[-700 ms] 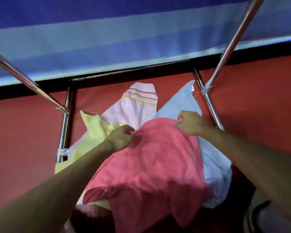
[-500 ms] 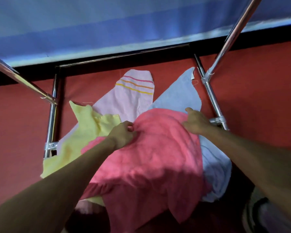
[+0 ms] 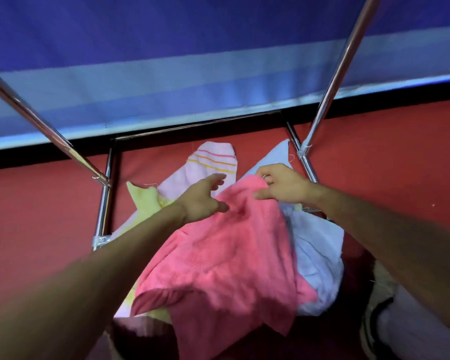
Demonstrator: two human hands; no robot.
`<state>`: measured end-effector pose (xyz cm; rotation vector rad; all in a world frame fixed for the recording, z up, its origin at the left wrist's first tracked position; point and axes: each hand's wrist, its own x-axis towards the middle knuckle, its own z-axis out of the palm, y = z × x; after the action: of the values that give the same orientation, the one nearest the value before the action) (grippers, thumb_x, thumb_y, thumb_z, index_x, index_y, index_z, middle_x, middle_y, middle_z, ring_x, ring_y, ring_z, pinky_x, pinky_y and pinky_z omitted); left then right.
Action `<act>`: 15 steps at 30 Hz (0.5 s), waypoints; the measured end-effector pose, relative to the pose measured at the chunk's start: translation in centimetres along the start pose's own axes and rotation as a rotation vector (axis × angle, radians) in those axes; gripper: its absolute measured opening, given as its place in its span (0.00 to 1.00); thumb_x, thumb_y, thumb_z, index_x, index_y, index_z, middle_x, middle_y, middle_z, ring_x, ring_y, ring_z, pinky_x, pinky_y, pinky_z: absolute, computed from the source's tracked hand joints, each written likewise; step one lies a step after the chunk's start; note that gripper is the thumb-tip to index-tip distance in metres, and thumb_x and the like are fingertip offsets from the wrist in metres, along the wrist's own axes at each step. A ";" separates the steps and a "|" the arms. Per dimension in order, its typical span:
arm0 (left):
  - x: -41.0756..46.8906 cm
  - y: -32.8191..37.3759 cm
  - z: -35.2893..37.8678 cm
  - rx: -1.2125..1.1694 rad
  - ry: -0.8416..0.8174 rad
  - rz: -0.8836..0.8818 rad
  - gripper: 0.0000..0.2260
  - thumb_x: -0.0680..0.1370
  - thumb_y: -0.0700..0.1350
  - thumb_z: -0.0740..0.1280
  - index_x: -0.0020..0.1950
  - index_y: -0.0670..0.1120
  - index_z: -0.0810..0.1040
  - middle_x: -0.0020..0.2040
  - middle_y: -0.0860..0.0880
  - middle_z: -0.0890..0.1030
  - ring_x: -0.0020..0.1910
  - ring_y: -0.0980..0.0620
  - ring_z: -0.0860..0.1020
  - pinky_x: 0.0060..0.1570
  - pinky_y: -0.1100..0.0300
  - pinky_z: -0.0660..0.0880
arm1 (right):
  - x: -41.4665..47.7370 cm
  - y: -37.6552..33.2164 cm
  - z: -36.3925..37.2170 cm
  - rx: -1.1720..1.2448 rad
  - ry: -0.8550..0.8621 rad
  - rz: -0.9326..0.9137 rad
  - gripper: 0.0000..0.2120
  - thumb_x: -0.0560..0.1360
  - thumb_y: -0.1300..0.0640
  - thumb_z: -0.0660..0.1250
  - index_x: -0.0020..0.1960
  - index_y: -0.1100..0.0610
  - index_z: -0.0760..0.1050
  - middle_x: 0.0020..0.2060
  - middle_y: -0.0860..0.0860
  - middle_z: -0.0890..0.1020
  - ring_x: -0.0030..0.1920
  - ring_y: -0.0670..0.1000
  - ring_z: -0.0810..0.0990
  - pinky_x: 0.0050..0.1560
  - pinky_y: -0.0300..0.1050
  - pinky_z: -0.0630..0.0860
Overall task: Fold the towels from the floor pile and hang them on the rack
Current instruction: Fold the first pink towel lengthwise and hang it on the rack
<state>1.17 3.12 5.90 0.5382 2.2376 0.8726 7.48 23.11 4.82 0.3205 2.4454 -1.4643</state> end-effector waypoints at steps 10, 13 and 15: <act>-9.6 8.9 -4.9 -0.239 0.074 0.238 0.05 0.71 0.42 0.74 0.41 0.44 0.80 0.38 0.47 0.78 0.39 0.53 0.73 0.42 0.59 0.70 | -8.6 -13.8 -4.8 -0.137 0.003 -0.201 0.12 0.64 0.63 0.78 0.36 0.53 0.76 0.35 0.54 0.81 0.37 0.50 0.77 0.42 0.47 0.74; -13.6 10.8 -6.2 -0.276 0.121 0.309 0.05 0.74 0.43 0.71 0.40 0.43 0.79 0.36 0.46 0.78 0.36 0.54 0.73 0.38 0.63 0.70 | -11.6 -15.9 -5.8 -0.355 0.052 -0.216 0.12 0.63 0.51 0.79 0.35 0.52 0.76 0.29 0.47 0.79 0.32 0.45 0.75 0.38 0.41 0.71; -16.0 12.0 -6.9 -0.283 0.198 0.325 0.06 0.75 0.42 0.70 0.39 0.43 0.78 0.34 0.48 0.77 0.32 0.59 0.73 0.34 0.68 0.69 | -13.5 -17.3 -6.0 -0.488 0.087 -0.232 0.13 0.64 0.46 0.78 0.33 0.51 0.76 0.27 0.46 0.77 0.29 0.43 0.72 0.35 0.39 0.69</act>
<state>8.91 -0.85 25.21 0.7177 2.1784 1.4387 13.84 19.79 26.39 -0.0040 2.8807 -0.8896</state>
